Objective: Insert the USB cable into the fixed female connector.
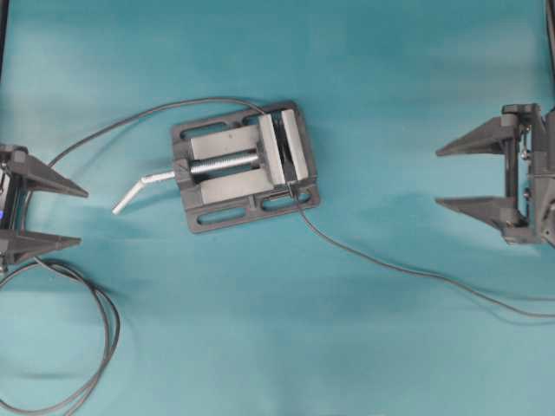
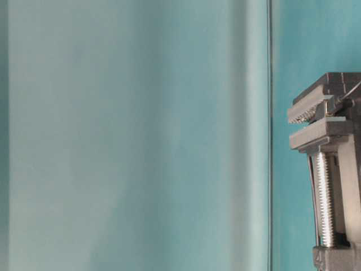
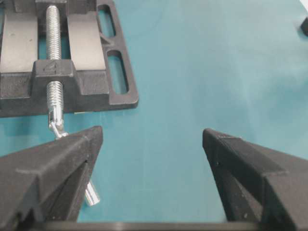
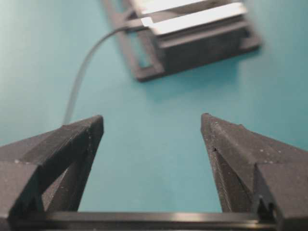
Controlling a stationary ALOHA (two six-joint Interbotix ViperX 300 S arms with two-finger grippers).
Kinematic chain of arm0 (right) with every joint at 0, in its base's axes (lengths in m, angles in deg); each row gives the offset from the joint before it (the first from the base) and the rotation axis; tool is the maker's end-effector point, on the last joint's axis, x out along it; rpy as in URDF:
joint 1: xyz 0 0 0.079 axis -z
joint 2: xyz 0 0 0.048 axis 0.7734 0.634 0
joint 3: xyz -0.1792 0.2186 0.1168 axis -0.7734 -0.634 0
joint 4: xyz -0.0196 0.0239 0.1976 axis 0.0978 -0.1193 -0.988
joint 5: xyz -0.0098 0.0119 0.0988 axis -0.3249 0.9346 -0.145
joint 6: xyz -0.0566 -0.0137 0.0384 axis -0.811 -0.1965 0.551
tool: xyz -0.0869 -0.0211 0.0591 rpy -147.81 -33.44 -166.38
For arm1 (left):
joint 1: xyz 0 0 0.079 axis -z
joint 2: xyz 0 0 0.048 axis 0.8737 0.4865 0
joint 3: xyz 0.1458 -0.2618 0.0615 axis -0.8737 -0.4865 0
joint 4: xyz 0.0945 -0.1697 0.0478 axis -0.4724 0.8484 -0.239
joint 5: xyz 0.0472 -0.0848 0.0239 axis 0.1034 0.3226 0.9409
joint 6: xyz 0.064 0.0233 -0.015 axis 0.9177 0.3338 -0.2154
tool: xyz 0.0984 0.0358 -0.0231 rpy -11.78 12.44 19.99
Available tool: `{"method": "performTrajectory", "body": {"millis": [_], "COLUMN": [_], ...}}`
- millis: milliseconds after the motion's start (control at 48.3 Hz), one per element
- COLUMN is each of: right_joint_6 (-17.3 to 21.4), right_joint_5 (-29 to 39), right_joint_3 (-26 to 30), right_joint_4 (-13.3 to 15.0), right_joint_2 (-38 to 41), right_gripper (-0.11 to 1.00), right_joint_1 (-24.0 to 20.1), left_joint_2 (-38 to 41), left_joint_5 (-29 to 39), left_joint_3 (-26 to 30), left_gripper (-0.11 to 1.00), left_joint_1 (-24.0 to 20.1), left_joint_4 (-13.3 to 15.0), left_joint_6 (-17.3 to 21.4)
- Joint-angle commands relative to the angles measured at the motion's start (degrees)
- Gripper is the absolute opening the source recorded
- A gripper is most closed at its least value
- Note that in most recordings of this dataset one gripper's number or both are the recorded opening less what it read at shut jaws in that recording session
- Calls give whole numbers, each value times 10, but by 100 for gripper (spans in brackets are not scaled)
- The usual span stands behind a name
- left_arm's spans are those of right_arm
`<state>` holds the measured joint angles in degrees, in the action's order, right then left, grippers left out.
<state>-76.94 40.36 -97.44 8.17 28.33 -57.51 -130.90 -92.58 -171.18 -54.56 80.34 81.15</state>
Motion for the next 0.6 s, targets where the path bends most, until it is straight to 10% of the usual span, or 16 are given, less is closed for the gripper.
{"method": "performTrajectory", "body": {"millis": [0, 579], "right_joint_6": [-3, -6], "right_joint_5": [38, -53], "right_joint_3": [4, -65], "right_joint_4": [4, 11], "right_joint_2": [-29, -138], "right_gripper": [83, 82], "right_joint_1": [1, 4], "left_joint_2": [4, 4], "left_joint_5": [-5, -5], "left_joint_3": [7, 7], "left_gripper": [100, 100], "left_joint_1": [2, 2], "left_joint_4": [-2, -2], "left_joint_6": [-6, -6]}}
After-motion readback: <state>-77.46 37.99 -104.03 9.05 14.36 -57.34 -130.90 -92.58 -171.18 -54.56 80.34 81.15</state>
